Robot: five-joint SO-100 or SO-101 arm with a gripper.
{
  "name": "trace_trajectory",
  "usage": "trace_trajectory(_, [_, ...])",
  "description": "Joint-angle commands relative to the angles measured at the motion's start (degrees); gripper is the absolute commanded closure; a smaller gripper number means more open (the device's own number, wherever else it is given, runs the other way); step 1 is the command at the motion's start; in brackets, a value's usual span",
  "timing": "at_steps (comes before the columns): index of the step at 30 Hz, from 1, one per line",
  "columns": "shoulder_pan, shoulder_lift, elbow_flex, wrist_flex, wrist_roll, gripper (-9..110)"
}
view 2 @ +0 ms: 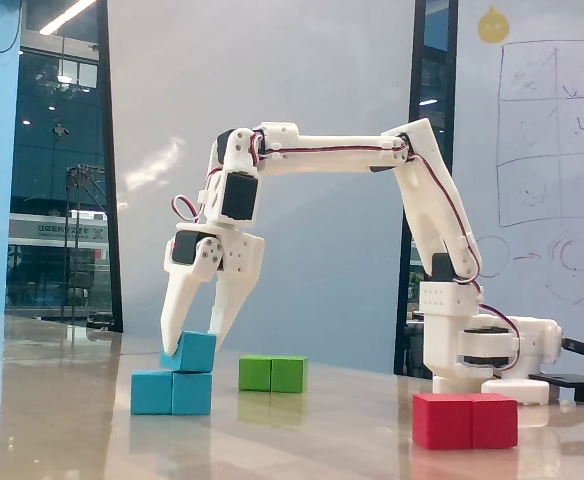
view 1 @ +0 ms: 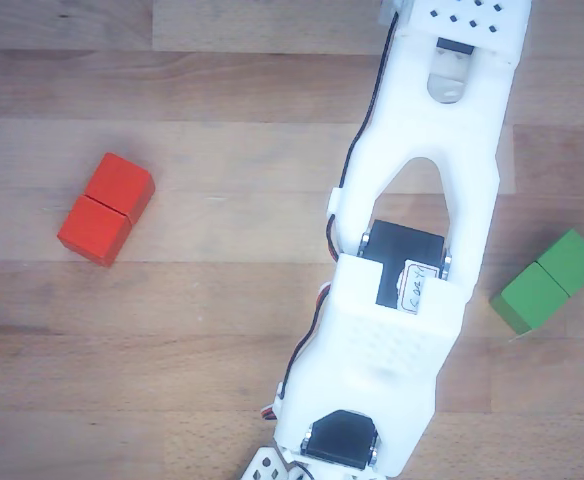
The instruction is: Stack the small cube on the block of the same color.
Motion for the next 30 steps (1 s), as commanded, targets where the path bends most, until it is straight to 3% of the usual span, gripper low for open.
trace_trajectory(1, [0.4,0.9,-5.0,-0.7,-0.6,85])
trace_trajectory(9, [0.4,-0.6,-5.0,-0.3,-0.6,84])
trace_trajectory(21, [0.4,-0.7,-5.0,-0.9,-0.5,62])
trace_trajectory(30, [0.6,-0.6,-5.1,-0.5,-0.5,60])
